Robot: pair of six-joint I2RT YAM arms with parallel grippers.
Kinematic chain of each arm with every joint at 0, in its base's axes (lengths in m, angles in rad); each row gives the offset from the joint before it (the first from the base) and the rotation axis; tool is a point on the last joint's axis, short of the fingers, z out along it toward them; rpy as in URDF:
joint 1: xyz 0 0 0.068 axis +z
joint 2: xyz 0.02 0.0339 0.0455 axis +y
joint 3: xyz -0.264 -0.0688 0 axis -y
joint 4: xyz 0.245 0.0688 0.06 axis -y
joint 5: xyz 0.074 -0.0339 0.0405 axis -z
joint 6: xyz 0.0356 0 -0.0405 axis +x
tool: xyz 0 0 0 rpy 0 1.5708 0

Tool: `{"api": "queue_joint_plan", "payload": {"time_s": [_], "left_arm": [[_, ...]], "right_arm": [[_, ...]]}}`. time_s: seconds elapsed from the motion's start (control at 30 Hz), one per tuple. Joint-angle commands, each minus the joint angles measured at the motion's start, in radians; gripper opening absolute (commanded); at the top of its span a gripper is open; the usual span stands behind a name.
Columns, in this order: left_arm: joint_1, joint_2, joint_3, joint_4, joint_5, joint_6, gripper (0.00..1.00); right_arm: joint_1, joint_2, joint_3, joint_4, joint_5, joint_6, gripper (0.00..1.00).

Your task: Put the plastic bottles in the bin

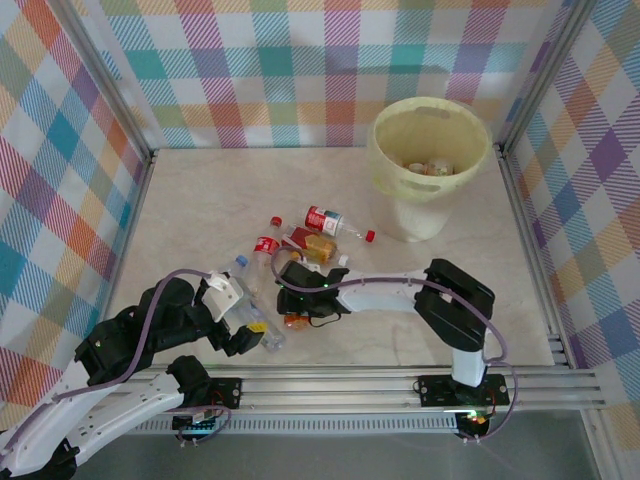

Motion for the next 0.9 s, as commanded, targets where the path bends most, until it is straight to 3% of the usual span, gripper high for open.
{"api": "queue_joint_plan", "payload": {"time_s": [0.0,0.2,0.47,0.87], "left_arm": [[-0.006,-0.016,-0.032,0.089,0.003,0.004,1.00],[-0.007,0.038,-0.069,0.270,0.056,0.006,1.00],[-0.007,0.254,0.006,0.518,0.128,0.046,1.00],[-0.003,0.512,0.032,0.924,0.249,-0.022,1.00]], "right_arm": [[-0.004,-0.104,-0.050,-0.040,0.078,-0.057,0.62],[-0.023,-0.261,-0.119,-0.116,0.159,-0.189,0.60],[-0.085,-0.492,-0.122,-0.254,0.239,-0.375,0.60],[-0.338,-0.674,0.067,-0.397,0.137,-0.643,0.59]]}}
